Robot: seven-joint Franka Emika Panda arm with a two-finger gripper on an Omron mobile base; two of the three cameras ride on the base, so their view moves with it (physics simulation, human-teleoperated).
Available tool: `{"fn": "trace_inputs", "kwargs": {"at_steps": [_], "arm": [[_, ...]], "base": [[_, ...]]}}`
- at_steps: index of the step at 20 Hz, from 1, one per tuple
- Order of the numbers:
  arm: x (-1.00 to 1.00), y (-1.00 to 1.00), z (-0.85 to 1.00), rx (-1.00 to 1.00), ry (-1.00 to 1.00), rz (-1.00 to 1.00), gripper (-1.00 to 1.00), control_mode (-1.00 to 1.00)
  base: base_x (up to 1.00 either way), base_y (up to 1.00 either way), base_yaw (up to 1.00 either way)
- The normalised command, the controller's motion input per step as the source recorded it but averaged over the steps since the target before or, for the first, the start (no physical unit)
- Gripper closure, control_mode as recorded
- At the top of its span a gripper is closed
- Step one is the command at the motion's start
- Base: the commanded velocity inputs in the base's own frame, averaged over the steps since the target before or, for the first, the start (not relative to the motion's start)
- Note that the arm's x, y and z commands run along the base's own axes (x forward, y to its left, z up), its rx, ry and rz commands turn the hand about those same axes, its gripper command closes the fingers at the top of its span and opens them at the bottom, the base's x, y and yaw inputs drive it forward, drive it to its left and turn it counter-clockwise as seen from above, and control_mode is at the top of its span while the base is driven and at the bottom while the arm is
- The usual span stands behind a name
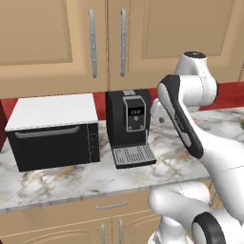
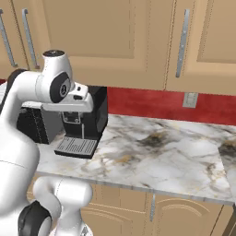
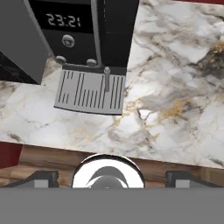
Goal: Navigate to the fridge.
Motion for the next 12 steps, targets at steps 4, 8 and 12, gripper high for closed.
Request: {"fn": "trace_inputs", "kwargs": {"at_steps": [4, 8, 12], "arm": [[-1.0, 0.04, 0.0, 0.0, -0.09, 0.04, -1.0, -1.0], [-0.89, 0.0, 0.0, 0.0, -0.09, 0.0, -1.0, -1.0], [-0.58, 0.0, 0.0, 0.0, -0.04, 0.0, -1.0, -1.0]], "base": [[0.0, 0.0, 0.0], [0.0, 0.0, 0.0], [0.0, 0.0, 0.0]]}}
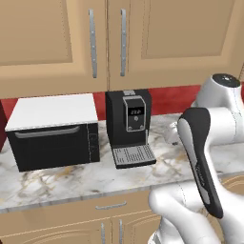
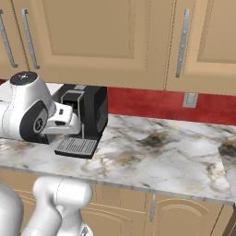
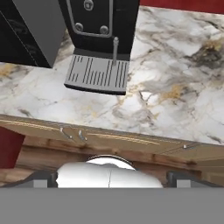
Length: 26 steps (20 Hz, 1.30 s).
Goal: Navigate to the fridge.
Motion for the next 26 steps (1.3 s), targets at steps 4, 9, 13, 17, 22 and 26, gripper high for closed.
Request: {"fn": "trace_inputs", "kwargs": {"at_steps": [4, 9, 13, 17, 22, 26], "arm": [[-0.3, 0.0, 0.0, 0.0, -0.05, 0.0, -1.0, -1.0], [-0.07, -0.01, 0.0, 0.0, -0.02, 0.0, -1.0, 1.0], [0.0, 0.0, 0.0, 0.0, 0.0, 0.0, -1.0, 1.0], [0.0, 0.0, 0.0, 0.0, 0.0, 0.0, -1.0, 1.0], [0.0, 0.0, 0.0, 0.0, 0.0, 0.0, -1.0, 1.0], [0.0, 0.0, 0.0, 0.0, 0.0, 0.0, -1.0, 1.0]], "base": [[0.0, 0.0, 0.0], [-0.65, -0.3, 0.02], [-1.0, -0.34, 0.09], [-0.98, 0.2, 0.21], [-0.27, 0.13, 0.8], [0.0, 0.0, 1.0]]}}
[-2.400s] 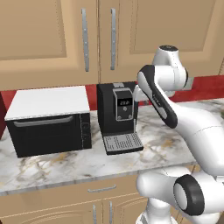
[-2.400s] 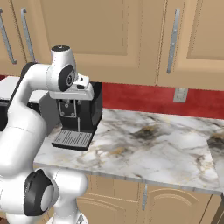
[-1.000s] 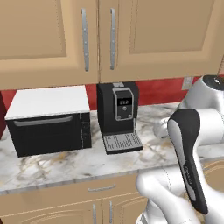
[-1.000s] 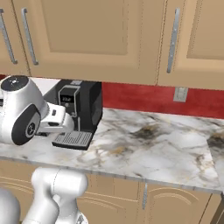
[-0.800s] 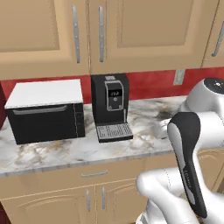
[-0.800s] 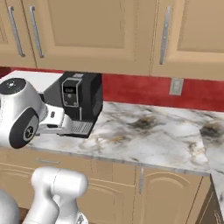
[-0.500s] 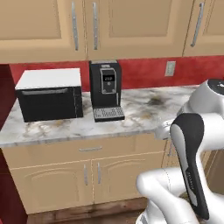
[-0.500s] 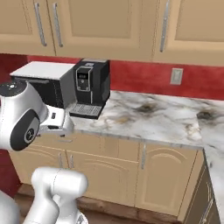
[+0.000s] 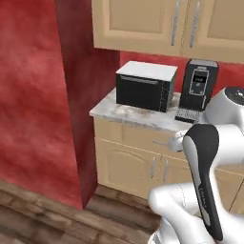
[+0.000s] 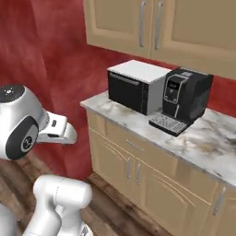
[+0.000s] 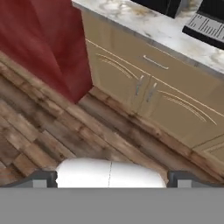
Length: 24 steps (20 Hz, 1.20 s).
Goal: Navigate to the fridge.
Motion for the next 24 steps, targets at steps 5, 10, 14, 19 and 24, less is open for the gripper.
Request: {"fn": "trace_inputs", "kwargs": {"at_steps": [5, 10, 14, 19, 24], "arm": [[0.0, 0.0, 0.0, 0.0, 0.0, 0.0, -1.0, 1.0], [0.0, 0.0, 0.0, 0.0, 0.0, 0.0, -1.0, 1.0], [0.0, 0.0, 0.0, 0.0, 0.0, 0.0, -1.0, 1.0], [0.0, 0.0, 0.0, 0.0, 0.0, 0.0, -1.0, 1.0], [0.0, 0.0, 0.0, 0.0, 0.0, 0.0, -1.0, 1.0]], "base": [[0.0, 0.0, 1.0], [0.0, 0.0, 1.0], [0.0, 0.0, 1.0], [0.0, 0.0, 1.0], [0.0, 0.0, 1.0]]}}
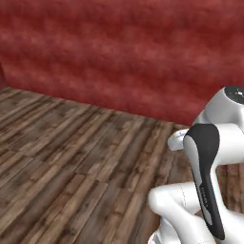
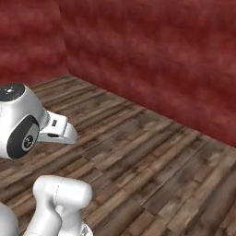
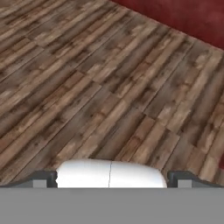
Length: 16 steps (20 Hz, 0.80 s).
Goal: Navigate to the fridge.
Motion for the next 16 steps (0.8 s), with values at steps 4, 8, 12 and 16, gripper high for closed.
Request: {"fn": "trace_inputs", "kwargs": {"at_steps": [4, 8, 12, 16], "arm": [[0.0, 0.0, 0.0, 0.0, 0.0, 0.0, -1.0, 1.0], [0.0, 0.0, 0.0, 0.0, 0.0, 0.0, -1.0, 1.0], [0.0, 0.0, 0.0, 0.0, 0.0, 0.0, -1.0, 1.0], [0.0, 0.0, 0.0, 0.0, 0.0, 0.0, -1.0, 1.0]], "base": [[0.0, 0.0, 1.0], [0.0, 0.0, 1.0], [0.0, -0.02, 1.0], [0.0, -0.06, 1.0]]}}
